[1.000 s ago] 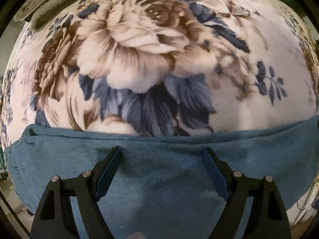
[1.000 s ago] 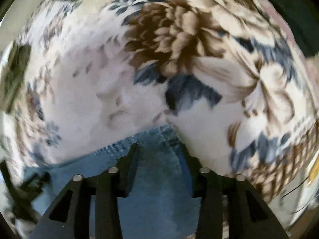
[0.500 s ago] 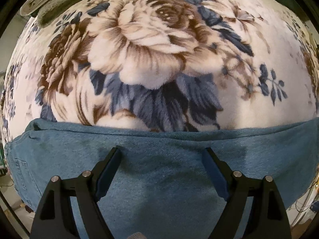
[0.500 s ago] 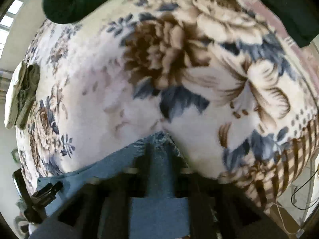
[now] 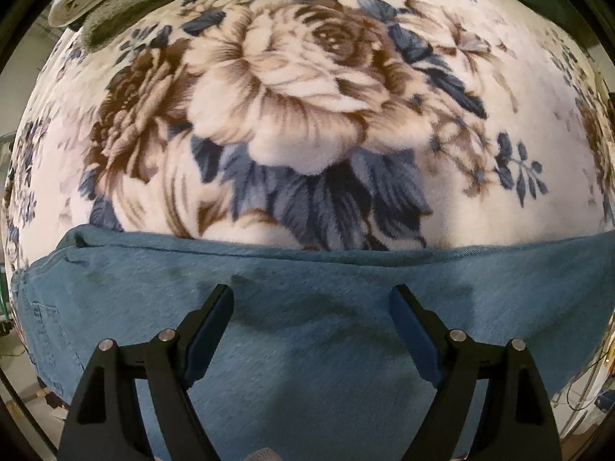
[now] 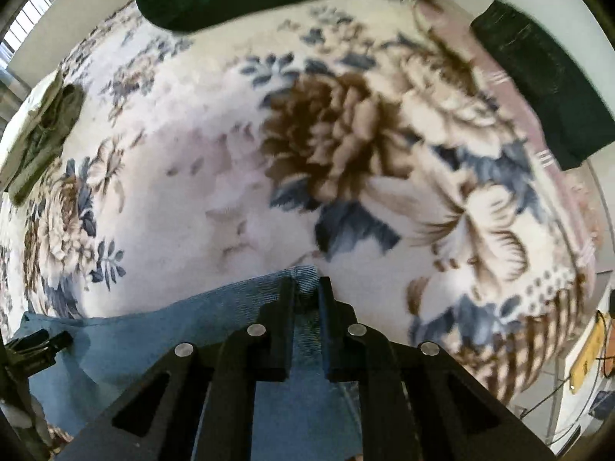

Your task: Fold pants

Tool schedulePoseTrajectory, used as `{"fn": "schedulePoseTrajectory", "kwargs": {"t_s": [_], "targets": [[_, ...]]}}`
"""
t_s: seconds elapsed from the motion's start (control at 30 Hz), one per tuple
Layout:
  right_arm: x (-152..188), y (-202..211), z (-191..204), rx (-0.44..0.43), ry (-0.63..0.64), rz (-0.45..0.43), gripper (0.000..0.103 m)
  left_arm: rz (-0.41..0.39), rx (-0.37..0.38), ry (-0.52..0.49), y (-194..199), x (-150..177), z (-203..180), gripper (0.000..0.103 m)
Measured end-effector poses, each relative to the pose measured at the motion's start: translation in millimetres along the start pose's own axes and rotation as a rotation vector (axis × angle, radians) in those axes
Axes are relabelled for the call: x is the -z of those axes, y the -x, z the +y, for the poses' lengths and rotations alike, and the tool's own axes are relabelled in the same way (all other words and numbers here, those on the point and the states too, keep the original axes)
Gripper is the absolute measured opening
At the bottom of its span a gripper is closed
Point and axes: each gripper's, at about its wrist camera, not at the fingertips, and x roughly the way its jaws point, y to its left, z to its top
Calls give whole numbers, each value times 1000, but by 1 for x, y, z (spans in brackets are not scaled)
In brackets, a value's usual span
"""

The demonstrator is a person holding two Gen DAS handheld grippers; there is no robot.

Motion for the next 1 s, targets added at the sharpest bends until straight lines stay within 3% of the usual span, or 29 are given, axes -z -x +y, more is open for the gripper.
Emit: {"fn": "schedulePoseTrajectory", "kwargs": {"t_s": [0.13,0.3,0.4,0.47,0.63,0.7,0.8,0.9,1.0], "targets": [[3,12,0,8,-17,-40,11,-16,-2,-1,5,3,0,84],[-1,-12,-11,30,-45,3,11,4,-23,18,-15,-7,-2,84],[-2,-43,-18,13,-81,123,14,20,-47,0,-29,-10,-5,85],[1,-48,-38,-27,-174,191,32,19,-48,-4,-26,-10,-6,84],[45,13,-85,-141,-391,132,51,0,28,22,8,8,4,84],[75,27,-93,-174,-452,133,53,10,38,28,13,27,7,84],[117,20,-95,-281,-547,201,54,67,48,30,-1,57,8,84],[147,-12,-93,-361,-653,242,54,114,58,40,-22,73,10,85],[164,-50,-90,-537,-800,214,54,91,63,42,-26,75,11,91]]}}
